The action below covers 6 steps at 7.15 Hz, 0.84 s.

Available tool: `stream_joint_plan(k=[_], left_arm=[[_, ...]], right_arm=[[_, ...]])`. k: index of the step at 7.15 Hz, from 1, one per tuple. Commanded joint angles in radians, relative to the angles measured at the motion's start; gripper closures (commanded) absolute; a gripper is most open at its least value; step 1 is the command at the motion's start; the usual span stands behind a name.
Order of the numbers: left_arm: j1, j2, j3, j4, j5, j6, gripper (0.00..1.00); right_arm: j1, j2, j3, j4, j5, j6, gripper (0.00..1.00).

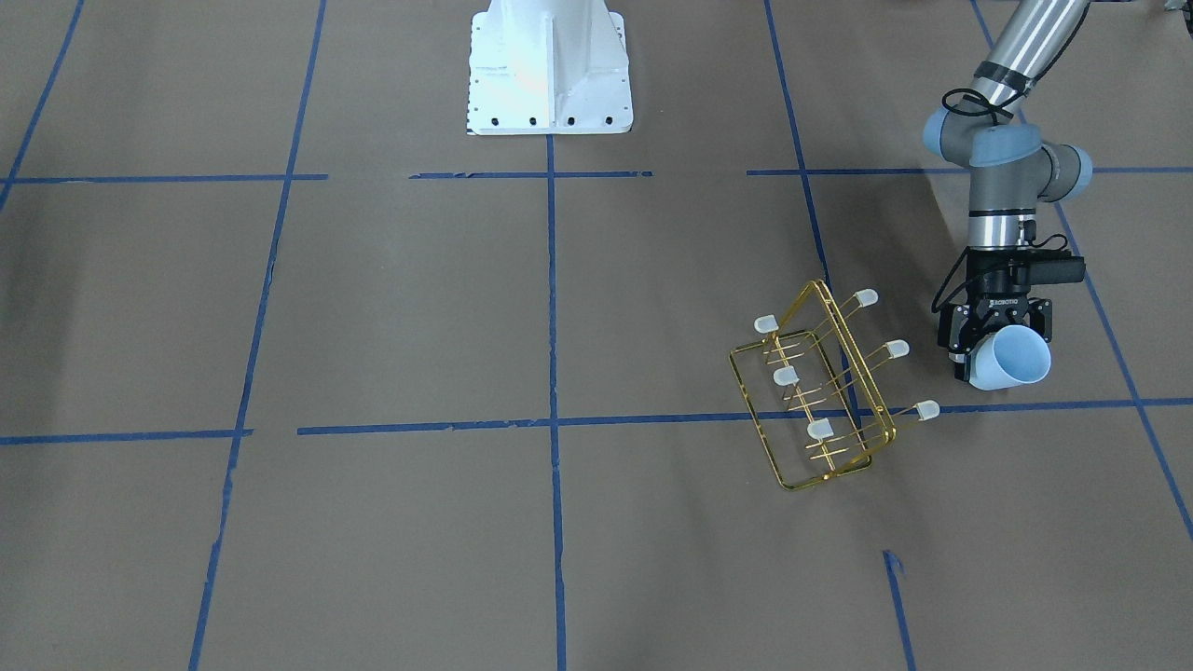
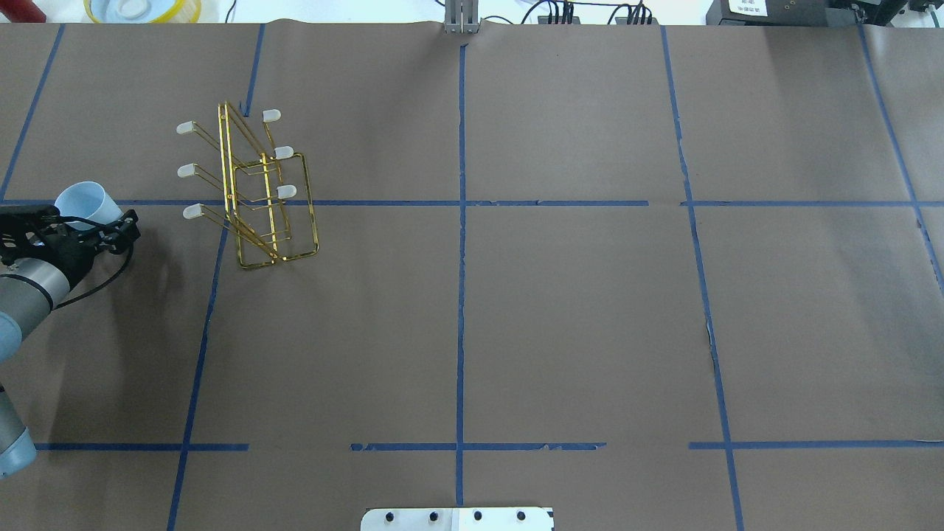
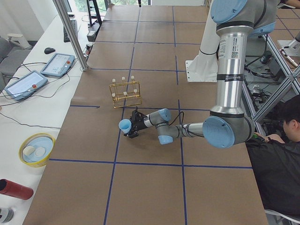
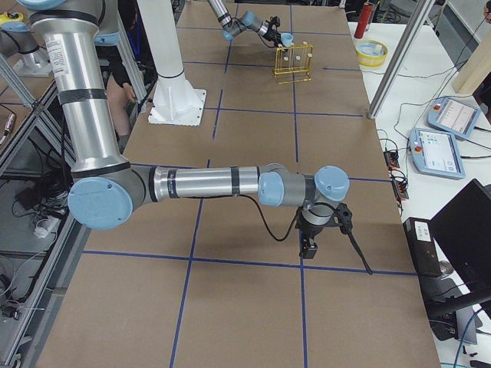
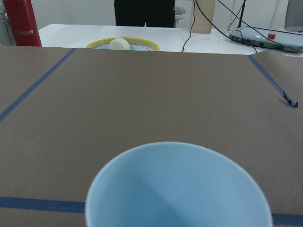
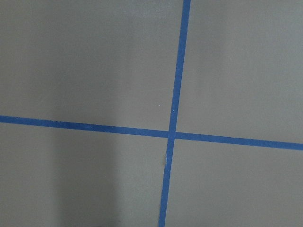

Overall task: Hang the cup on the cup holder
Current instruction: 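Lift the light blue cup with the left gripper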

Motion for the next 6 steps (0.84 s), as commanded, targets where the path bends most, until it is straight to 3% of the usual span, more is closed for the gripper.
stream_joint_plan(k=[1, 2, 4, 6], left_arm=[[0.000, 0.000, 0.002, 0.000, -0.005, -0.001, 0.30], [0.001, 0.000, 0.002, 0.000, -0.005, -0.001, 0.33], [0.001, 0.000, 0.001, 0.000, -0.005, 0.001, 0.56], [-0.005, 0.001, -0.024, 0.000, -0.005, 0.022, 0.62]], right_arm=[[0.000, 0.000, 0.000, 0.000, 0.000, 0.000, 0.00], [0.000, 0.000, 0.000, 0.000, 0.000, 0.000, 0.00], [0.000, 0.000, 0.000, 0.000, 0.000, 0.000, 0.00], [0.000, 0.000, 0.000, 0.000, 0.000, 0.000, 0.00]])
